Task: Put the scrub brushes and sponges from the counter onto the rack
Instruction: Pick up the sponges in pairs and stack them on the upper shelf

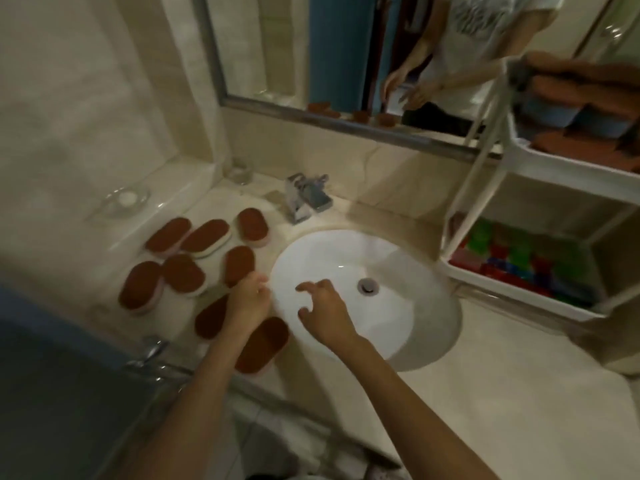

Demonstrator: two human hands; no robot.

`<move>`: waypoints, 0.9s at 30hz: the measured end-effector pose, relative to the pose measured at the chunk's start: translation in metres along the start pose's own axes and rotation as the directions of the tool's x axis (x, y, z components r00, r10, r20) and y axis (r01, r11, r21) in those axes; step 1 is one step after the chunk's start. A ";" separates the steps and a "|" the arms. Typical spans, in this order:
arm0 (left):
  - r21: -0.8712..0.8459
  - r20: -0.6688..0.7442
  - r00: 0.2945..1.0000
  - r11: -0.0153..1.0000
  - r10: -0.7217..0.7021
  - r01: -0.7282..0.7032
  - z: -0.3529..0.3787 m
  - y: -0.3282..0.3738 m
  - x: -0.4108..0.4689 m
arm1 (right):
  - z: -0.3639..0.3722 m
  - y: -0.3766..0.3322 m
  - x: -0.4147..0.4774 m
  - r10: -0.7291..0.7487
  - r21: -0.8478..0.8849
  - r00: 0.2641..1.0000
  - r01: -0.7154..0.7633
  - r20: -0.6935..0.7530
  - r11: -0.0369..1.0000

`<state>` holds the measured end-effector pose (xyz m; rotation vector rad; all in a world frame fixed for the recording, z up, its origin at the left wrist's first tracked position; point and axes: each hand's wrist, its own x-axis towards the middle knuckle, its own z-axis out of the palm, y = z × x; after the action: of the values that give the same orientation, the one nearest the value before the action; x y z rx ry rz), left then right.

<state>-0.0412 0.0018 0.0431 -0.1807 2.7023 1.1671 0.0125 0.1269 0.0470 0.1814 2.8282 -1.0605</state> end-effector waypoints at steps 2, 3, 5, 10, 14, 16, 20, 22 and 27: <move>0.012 0.013 0.997 0.997 -0.080 0.080 -0.007 -0.037 0.005 | 0.034 -0.004 0.001 -0.058 -0.108 0.983 0.078 0.176 0.991; 0.007 0.017 0.994 0.994 -0.112 0.112 -0.010 -0.054 0.008 | 0.048 -0.006 0.002 -0.080 -0.154 0.966 0.121 0.246 0.981; 0.032 0.032 0.990 0.990 -0.139 0.138 -0.017 -0.084 0.016 | 0.070 -0.012 0.003 -0.121 -0.227 0.930 0.209 0.348 0.951; 0.154 0.193 0.981 0.988 -0.033 0.003 -0.028 -0.110 0.025 | 0.091 -0.016 0.008 -0.045 -0.434 0.903 0.248 0.427 0.866; 0.448 0.228 0.973 0.884 0.033 -0.135 -0.028 -0.109 0.031 | 0.092 -0.016 0.006 0.077 -0.487 0.931 0.115 0.357 0.866; 0.488 0.217 0.975 0.859 0.054 -0.156 -0.027 -0.108 0.030 | 0.091 -0.012 0.002 0.114 -0.474 0.933 0.066 0.341 0.878; 0.501 0.195 0.978 0.850 0.071 -0.162 -0.023 -0.107 0.025 | 0.080 -0.001 -0.002 0.199 -0.465 0.954 -0.074 0.226 0.882; 0.459 0.192 0.980 0.879 0.043 -0.128 -0.022 -0.100 0.021 | 0.065 0.005 -0.003 0.214 -0.454 0.966 -0.127 0.146 0.882; 0.457 0.137 0.983 0.873 0.121 -0.172 -0.022 -0.046 0.011 | -0.001 0.009 -0.009 0.226 -0.365 0.965 -0.260 -0.135 0.894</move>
<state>-0.0462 -0.0456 0.0228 0.1570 2.8427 0.4996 0.0232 0.1340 0.0431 0.5396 2.9182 -0.4507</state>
